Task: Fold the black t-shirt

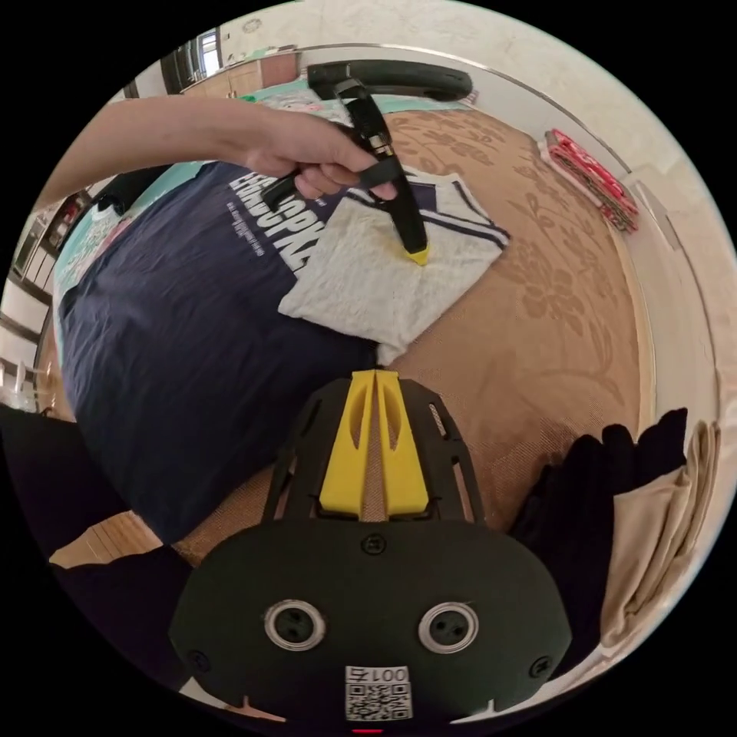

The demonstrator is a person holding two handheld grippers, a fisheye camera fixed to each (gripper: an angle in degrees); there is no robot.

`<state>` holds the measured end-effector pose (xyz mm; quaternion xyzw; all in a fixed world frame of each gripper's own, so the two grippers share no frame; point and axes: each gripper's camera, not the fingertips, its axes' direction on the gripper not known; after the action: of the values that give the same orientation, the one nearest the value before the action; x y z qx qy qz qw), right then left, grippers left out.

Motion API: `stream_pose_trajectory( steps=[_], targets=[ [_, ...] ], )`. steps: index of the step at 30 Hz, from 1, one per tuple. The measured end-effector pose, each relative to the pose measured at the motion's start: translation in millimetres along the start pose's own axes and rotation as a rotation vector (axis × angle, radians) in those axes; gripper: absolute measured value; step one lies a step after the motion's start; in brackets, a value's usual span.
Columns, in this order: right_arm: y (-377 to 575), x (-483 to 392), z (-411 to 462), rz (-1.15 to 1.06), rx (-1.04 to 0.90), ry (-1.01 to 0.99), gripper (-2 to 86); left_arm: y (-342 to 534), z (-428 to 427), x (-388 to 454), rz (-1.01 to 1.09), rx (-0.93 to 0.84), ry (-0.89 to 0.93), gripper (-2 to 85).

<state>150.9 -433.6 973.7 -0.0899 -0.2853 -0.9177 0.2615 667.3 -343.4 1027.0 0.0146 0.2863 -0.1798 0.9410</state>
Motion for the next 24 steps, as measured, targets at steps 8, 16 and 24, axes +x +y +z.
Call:
stream_pose_trajectory(
  steps=[8, 16, 24],
  targets=[
    [2, 12, -19, 0.06, 0.021, 0.075, 0.6, 19, -4, 9, -0.018, 0.019, -0.015, -0.9],
    [-29, 35, -14, -0.184, 0.034, -0.065, 0.7, 49, -16, 12, -0.004, 0.002, 0.008, -0.9],
    [-45, 38, -39, -0.259, 0.059, -0.124, 0.2, 81, -29, 15, 0.003, 0.001, 0.001, -0.9]
  ],
)
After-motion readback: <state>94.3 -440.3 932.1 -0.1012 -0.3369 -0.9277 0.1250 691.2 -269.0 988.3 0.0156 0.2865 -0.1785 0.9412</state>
